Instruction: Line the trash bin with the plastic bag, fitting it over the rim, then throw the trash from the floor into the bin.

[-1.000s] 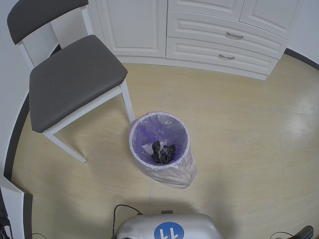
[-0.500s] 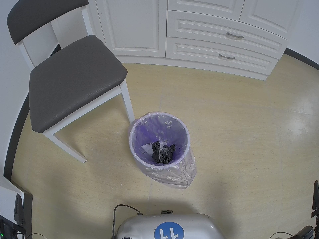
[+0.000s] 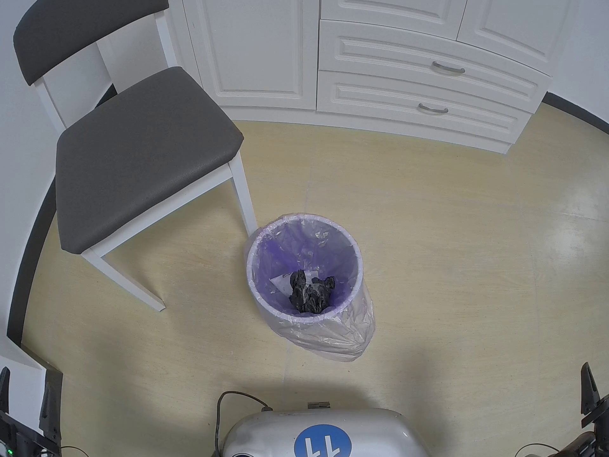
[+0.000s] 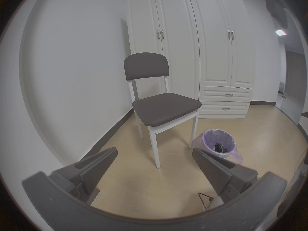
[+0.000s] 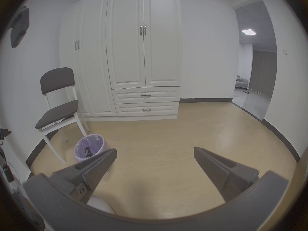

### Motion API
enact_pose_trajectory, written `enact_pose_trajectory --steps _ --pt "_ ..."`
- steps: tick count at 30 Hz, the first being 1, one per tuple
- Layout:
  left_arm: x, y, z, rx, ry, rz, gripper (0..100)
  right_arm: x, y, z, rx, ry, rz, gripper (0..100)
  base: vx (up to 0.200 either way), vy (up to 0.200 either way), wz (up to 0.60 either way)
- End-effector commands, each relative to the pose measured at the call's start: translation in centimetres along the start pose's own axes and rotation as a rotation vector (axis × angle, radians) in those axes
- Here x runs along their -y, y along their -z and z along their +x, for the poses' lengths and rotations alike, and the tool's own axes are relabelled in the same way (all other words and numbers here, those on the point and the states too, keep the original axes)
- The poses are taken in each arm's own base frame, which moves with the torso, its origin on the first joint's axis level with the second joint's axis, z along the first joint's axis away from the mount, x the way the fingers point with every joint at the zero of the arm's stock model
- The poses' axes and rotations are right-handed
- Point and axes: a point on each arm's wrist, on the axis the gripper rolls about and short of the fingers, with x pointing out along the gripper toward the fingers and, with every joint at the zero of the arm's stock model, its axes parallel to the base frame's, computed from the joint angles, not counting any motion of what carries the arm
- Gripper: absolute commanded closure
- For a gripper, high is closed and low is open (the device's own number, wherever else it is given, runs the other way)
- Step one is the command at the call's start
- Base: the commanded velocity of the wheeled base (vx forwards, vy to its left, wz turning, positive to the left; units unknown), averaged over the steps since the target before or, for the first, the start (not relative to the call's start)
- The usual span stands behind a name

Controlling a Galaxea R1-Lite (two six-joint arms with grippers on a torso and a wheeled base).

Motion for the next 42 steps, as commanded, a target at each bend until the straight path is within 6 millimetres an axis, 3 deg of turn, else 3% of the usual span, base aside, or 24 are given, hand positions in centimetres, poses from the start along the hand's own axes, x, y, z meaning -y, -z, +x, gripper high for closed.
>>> enact_pose_trajectory --steps 1,12,23,42 --pt "0.03 0.54 0.02 -0.008 0.004 -0.002 0 0.02 0.53 -0.01 -0.006 -0.009 -0.006 0 0.000 0.000 0.00" --pt "0.05 0.56 0.02 -0.009 0.011 -0.001 0 -0.26 1.31 -0.08 -0.086 -0.159 -0.095 0 0.000 0.000 0.00" --pt "0.24 0.73 0.01 -0.029 0.092 -0.119 0 -0.26 1.30 -0.08 -0.086 -0.160 -0.075 0 0.000 0.000 0.00" --pt "0.39 1.18 -0.08 -0.074 0.163 -0.026 0 -0.26 1.34 -0.07 -0.086 -0.162 -0.092 0 0.000 0.000 0.00"
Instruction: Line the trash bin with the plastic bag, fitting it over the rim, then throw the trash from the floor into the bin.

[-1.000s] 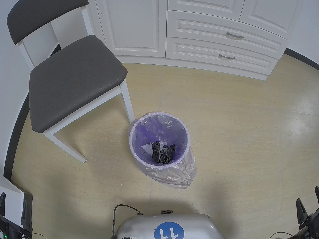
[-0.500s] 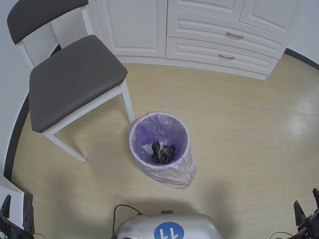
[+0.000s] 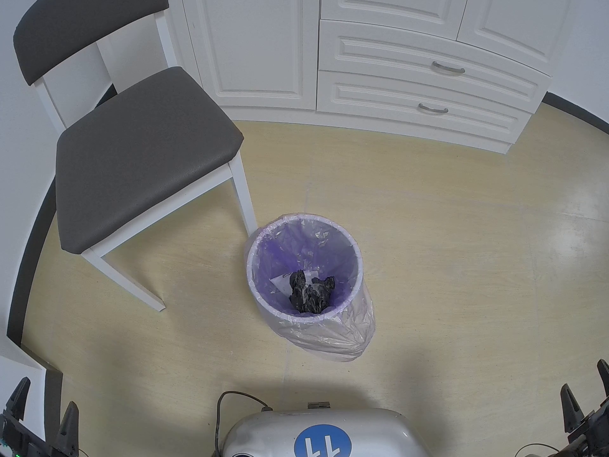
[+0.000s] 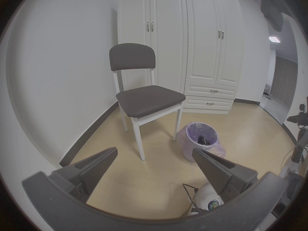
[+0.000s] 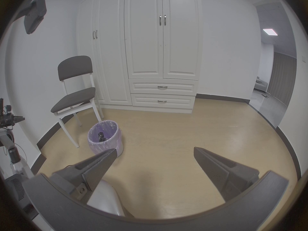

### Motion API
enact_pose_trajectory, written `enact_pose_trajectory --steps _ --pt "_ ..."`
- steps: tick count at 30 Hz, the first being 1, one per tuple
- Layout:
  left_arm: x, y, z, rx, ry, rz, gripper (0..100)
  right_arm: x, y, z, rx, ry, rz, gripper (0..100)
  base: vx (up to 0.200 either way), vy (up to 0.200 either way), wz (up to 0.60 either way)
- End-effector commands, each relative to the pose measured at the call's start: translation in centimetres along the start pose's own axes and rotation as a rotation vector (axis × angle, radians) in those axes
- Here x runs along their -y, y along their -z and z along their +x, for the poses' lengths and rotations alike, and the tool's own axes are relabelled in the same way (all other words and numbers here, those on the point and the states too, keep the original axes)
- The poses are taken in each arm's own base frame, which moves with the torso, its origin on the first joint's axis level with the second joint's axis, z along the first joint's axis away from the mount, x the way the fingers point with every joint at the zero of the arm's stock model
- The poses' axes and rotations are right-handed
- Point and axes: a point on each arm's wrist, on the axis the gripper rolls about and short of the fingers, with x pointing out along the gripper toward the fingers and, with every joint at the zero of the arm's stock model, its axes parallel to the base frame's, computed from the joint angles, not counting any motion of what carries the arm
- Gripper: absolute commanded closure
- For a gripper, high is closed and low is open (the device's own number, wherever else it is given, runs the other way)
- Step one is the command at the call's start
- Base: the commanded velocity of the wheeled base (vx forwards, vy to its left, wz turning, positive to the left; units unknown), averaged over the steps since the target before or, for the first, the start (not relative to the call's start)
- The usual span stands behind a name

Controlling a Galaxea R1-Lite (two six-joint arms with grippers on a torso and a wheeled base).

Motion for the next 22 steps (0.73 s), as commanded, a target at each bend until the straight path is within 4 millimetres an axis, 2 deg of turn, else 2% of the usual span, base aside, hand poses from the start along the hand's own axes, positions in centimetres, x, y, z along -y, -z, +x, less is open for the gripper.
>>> enact_pose_trajectory --steps 1,22 --pt "0.00 0.37 -0.02 0.002 -0.001 -0.005 0 -0.01 0.52 0.02 -0.003 -0.001 0.001 0 0.000 0.000 0.00" --pt "-0.01 0.33 0.04 0.014 -0.003 -0.007 0 0.00 0.51 0.02 -0.001 0.000 0.011 0 0.000 0.000 0.00"
